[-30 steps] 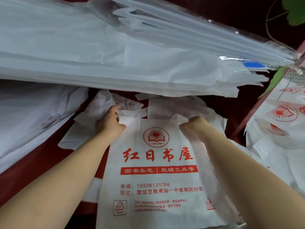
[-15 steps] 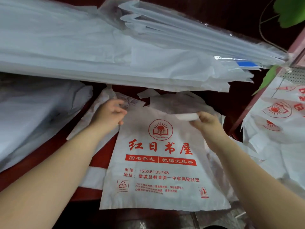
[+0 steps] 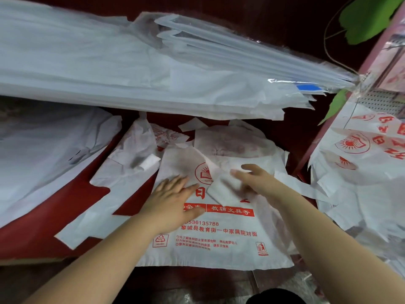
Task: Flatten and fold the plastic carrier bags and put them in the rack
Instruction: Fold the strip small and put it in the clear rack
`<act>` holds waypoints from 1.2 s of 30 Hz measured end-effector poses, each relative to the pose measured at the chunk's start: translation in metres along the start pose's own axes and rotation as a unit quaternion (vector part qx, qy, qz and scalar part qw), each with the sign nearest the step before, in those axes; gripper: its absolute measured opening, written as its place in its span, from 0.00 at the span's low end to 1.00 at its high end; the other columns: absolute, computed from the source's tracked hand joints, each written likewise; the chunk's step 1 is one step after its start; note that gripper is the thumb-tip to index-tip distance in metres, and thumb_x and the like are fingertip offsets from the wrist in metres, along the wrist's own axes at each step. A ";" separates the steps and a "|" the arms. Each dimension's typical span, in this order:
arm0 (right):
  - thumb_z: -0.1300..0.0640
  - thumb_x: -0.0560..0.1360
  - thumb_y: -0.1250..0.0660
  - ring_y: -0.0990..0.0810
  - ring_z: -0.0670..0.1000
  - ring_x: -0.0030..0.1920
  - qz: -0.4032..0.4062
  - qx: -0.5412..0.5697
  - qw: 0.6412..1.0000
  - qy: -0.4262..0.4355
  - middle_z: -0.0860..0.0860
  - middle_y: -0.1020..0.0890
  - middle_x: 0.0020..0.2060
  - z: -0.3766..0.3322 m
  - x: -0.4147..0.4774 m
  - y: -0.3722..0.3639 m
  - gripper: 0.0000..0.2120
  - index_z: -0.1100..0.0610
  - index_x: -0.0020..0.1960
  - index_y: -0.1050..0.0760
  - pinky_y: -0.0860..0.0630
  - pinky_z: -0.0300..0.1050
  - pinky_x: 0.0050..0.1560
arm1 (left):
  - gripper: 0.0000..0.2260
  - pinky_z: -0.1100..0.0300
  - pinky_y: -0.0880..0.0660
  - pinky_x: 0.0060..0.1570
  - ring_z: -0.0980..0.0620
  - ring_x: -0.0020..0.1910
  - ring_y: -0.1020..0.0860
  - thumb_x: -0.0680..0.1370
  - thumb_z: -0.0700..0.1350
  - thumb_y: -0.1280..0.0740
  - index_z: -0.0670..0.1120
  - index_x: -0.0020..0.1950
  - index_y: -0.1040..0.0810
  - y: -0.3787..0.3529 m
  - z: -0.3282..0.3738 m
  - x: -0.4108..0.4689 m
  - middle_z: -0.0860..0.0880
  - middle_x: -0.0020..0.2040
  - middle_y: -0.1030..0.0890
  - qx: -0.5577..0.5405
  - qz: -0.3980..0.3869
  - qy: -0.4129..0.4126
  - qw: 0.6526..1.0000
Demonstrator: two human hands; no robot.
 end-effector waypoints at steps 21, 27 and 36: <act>0.68 0.71 0.34 0.25 0.36 0.40 0.266 -0.021 0.900 0.346 0.42 0.24 0.36 -0.065 -0.053 0.045 0.08 0.55 0.40 0.27 0.32 0.23 0.43 | 0.32 0.58 0.59 0.71 0.55 0.75 0.56 0.75 0.67 0.51 0.55 0.75 0.50 0.006 -0.005 0.000 0.54 0.77 0.53 -0.035 0.052 0.013 0.998; 0.57 0.67 0.40 0.25 0.45 0.56 0.095 -0.241 0.862 0.435 0.48 0.16 0.45 -0.019 -0.093 -0.010 0.09 0.56 0.42 0.22 0.28 0.34 0.53 | 0.31 0.59 0.47 0.69 0.53 0.71 0.42 0.75 0.65 0.51 0.49 0.72 0.39 0.032 -0.009 -0.012 0.52 0.72 0.39 -0.083 0.198 0.023 0.976; 0.53 0.63 0.39 0.25 0.36 0.51 -0.003 -0.194 0.906 0.376 0.47 0.18 0.50 0.023 -0.109 -0.024 0.13 0.47 0.47 0.27 0.33 0.31 0.58 | 0.18 0.60 0.34 0.52 0.50 0.60 0.31 0.79 0.48 0.42 0.42 0.67 0.34 0.054 -0.053 -0.038 0.43 0.66 0.32 -0.377 0.404 0.139 0.822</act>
Point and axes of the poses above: each hand's wrist, its own x-axis towards the middle knuckle, its own y-axis out of the back of the hand, z = x × y, the point moved 8 cm from there along x, towards the middle knuckle
